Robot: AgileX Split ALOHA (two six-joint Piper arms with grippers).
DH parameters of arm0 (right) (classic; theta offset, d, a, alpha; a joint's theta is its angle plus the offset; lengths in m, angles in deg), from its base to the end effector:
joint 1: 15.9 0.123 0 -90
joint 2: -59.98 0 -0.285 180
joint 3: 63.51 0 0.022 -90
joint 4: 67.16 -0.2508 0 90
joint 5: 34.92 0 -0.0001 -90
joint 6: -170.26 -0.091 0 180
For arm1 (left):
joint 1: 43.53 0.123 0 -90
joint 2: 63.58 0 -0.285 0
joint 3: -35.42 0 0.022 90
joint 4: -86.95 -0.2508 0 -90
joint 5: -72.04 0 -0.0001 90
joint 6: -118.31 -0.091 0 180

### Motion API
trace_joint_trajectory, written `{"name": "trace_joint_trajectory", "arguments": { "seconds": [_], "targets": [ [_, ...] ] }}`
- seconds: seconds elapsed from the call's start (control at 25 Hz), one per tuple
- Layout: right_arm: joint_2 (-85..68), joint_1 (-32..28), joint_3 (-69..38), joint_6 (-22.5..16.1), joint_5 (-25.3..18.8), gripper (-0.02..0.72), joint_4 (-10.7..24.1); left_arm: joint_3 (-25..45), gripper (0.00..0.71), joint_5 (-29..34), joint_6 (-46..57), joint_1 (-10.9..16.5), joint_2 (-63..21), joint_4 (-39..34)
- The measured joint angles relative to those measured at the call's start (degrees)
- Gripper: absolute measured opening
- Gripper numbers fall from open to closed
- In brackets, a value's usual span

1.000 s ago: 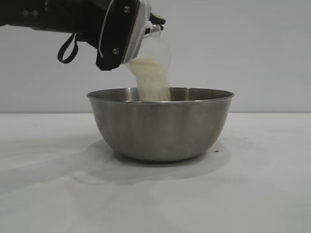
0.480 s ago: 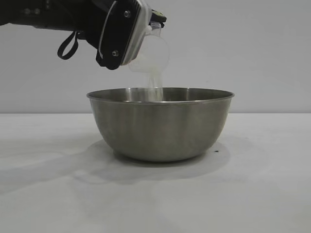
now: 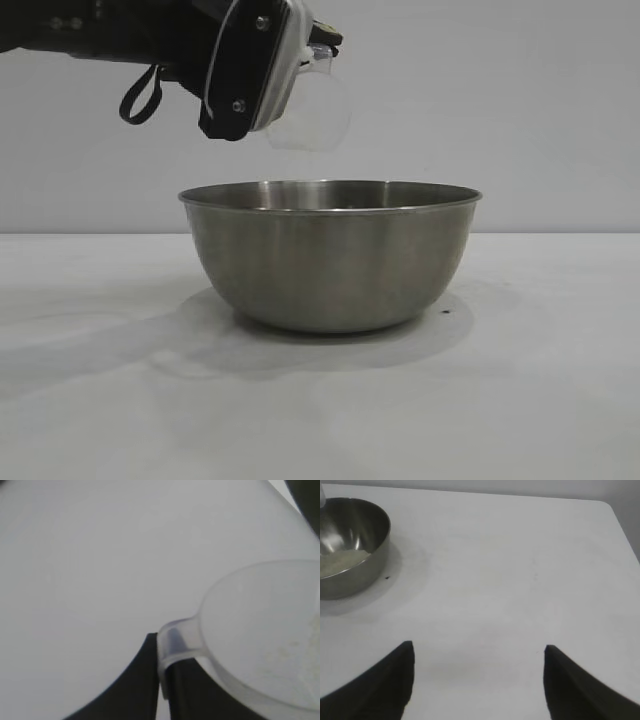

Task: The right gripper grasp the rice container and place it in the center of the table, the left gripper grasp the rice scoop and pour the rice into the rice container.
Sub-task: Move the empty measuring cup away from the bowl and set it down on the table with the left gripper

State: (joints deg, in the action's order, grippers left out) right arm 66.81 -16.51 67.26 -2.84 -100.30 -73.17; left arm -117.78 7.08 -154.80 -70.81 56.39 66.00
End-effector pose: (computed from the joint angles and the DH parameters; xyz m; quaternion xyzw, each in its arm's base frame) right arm -0.0098 0.0088 0.2680 -0.0520 0.8695 0.0202 0.4908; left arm 0.3276 -0.2021 0.1820 0.6456 0.1683 0.3621 0.6509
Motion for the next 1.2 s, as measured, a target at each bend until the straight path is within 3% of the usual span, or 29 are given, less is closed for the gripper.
{"name": "trace_joint_trajectory", "arguments": {
  "seconds": [0.28,0.64,0.88,1.2],
  "targets": [
    [0.00,0.00,0.00,0.00,0.00,0.475,0.00,0.00,0.000,0.00,27.86,0.00,0.00,6.59],
    [0.00,0.00,0.00,0.00,0.00,0.475,0.00,1.66,0.000,-0.02,56.09,0.00,0.00,17.75],
    [0.00,0.00,0.00,0.00,0.00,0.475,0.00,3.23,0.000,-0.02,67.32,0.00,0.00,22.45],
    [0.00,0.00,0.00,0.00,0.00,0.475,0.00,8.90,0.000,-0.02,69.05,0.00,-6.39,36.73]
  ]
}}
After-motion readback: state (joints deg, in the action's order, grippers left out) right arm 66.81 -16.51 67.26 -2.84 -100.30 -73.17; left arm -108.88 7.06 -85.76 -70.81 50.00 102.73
